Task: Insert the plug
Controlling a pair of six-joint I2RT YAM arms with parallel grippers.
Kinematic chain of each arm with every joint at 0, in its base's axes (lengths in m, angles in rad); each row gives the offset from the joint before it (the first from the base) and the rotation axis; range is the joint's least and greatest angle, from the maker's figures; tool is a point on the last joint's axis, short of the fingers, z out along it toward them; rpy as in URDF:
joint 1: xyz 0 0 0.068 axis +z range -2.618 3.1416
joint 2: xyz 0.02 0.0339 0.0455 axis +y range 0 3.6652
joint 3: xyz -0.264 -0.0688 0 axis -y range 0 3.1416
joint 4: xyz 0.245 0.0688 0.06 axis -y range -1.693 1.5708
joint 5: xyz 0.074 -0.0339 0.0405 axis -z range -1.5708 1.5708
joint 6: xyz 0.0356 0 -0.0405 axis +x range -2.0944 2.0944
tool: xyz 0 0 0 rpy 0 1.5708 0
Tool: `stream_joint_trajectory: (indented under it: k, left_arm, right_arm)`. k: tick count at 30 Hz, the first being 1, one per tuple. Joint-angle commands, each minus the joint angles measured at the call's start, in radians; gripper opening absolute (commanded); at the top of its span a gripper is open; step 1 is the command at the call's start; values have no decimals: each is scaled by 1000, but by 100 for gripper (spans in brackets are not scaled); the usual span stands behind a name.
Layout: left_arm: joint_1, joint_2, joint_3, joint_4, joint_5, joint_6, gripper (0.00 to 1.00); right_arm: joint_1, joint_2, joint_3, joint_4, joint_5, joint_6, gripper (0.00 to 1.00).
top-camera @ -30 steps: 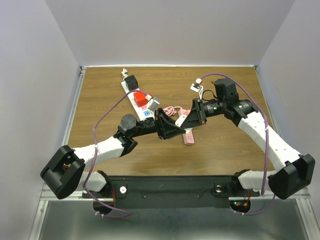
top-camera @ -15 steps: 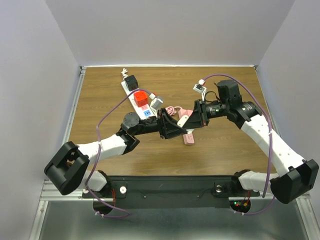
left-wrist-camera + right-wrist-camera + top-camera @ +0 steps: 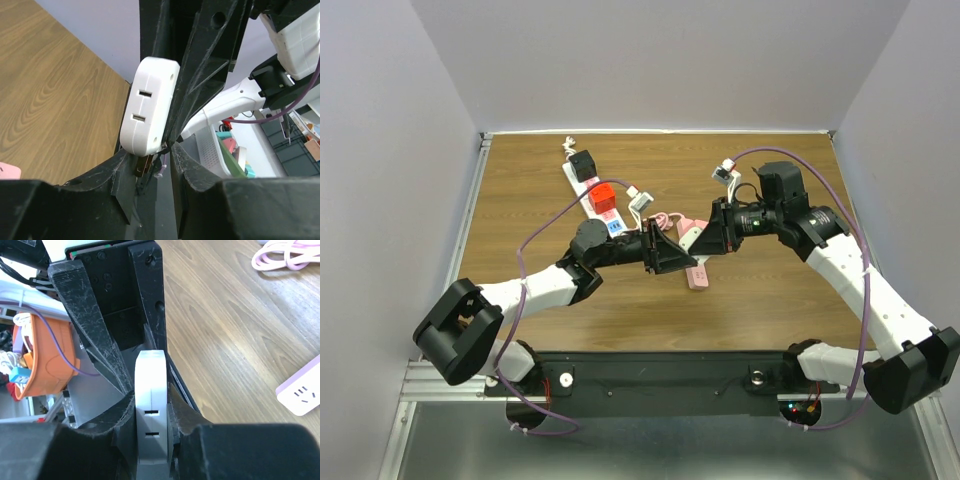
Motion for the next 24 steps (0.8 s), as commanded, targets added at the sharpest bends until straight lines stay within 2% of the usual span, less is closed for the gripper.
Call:
stream_joint_trajectory:
  k: [1, 3, 4, 6, 7, 8, 10, 13, 17, 22, 24]
  left_arm:
    - [-18, 2, 46, -5, 22, 8, 0]
    - [-18, 3, 50, -11, 14, 22, 1]
    - [-16, 2, 50, -16, 8, 40, 23]
    - [-16, 3, 50, -43, -15, 65, 53]
    - [-15, 2, 51, -59, -23, 79, 62]
    - [-9, 5, 53, -76, -29, 114, 76]
    - [7, 6, 50, -122, -40, 154, 84]
    - [31, 2, 31, -180, -43, 197, 89]
    - [42, -11, 2, -258, -27, 283, 89]
    - [47, 12, 30, -396, -167, 327, 88]
    - [48, 40, 46, -407, -207, 307, 84]
  right_arm:
    - [1, -5, -3, 85, 7, -9, 0]
    - [1, -7, 0, 86, 9, -3, 0]
    - [2, -12, 0, 91, 12, 9, 1]
    - [2, -13, 11, 95, 30, 25, 0]
    - [1, -13, 15, 95, 60, 31, 0]
    - [2, -18, 20, 95, 84, 49, 0]
    - [1, -25, 31, 94, 151, 67, 0]
    - [2, -44, 41, 94, 217, 77, 0]
    - [2, -67, 43, 89, 317, 95, 0]
    - [2, -78, 5, 79, 421, 114, 0]
    - [2, -82, -32, 71, 455, 117, 0]
